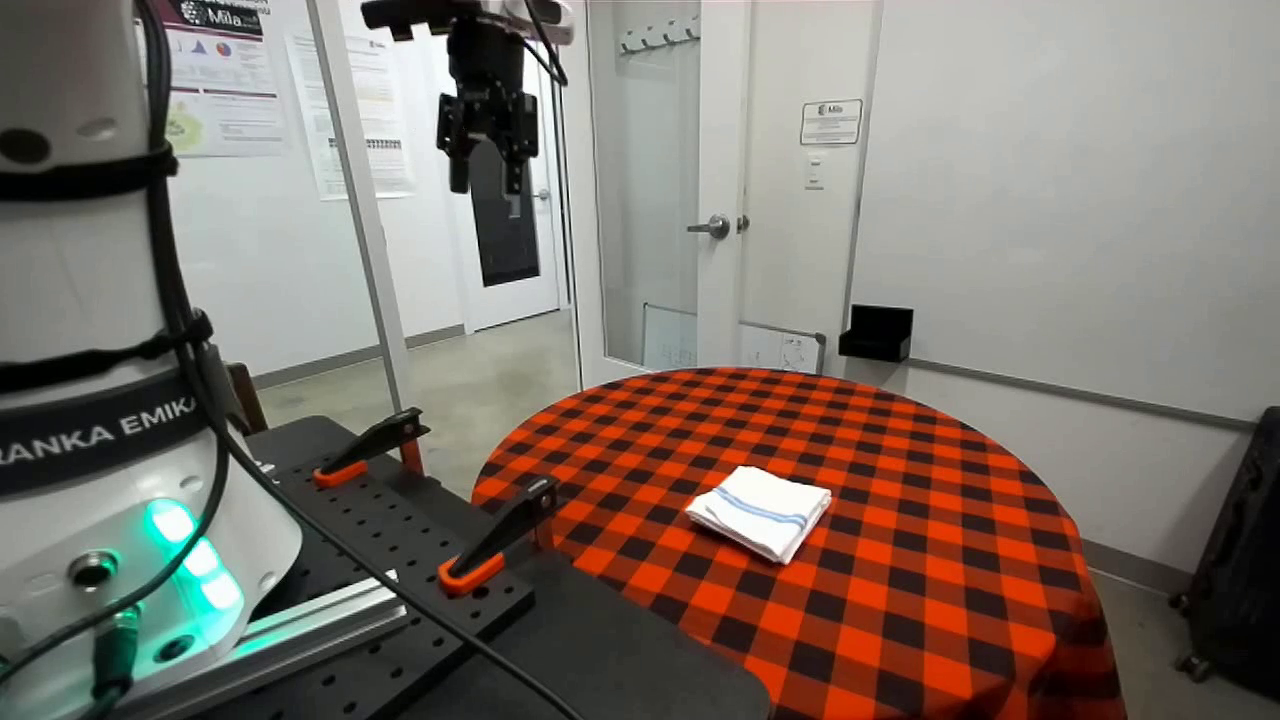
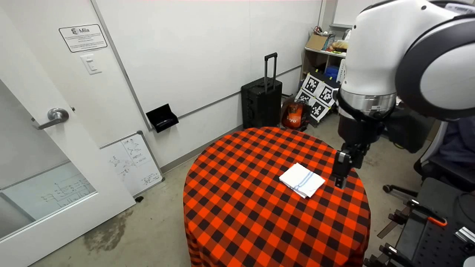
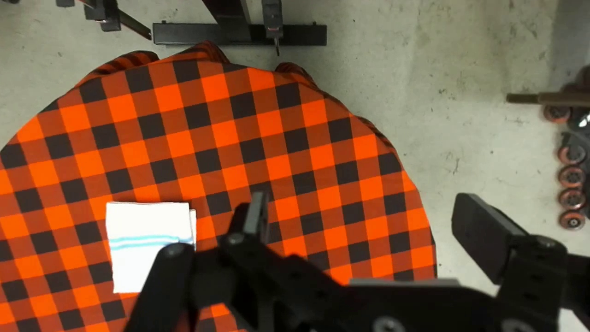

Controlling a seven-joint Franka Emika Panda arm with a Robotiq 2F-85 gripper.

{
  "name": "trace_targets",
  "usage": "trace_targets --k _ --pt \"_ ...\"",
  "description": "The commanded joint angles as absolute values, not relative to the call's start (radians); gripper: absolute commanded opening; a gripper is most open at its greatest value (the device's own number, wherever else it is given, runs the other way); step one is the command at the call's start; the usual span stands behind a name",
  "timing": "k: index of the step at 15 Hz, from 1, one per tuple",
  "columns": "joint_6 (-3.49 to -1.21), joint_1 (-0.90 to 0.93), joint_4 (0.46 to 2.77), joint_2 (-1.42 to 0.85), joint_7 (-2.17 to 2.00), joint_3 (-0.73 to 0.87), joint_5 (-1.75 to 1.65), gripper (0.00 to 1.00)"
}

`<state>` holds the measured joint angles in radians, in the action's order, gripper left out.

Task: Straighten out the towel

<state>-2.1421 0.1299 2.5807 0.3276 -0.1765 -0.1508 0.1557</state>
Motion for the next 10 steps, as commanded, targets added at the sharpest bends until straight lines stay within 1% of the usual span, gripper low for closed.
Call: trace_targets --k 1,6,9,10 --pt "-2.349 0.09 2.624 0.205 -0.224 -0.111 0.221 1.0" --pt "-2.655 0.056 2.692 0.016 -0.194 -0.038 0.402 1.0" --pt "-2.823 0.043 2.695 -0.127 -0.121 -0.028 0.635 1.0" --pt "-2.849 0.027 2.675 -0.17 -0.101 -0.04 0.714 1.0"
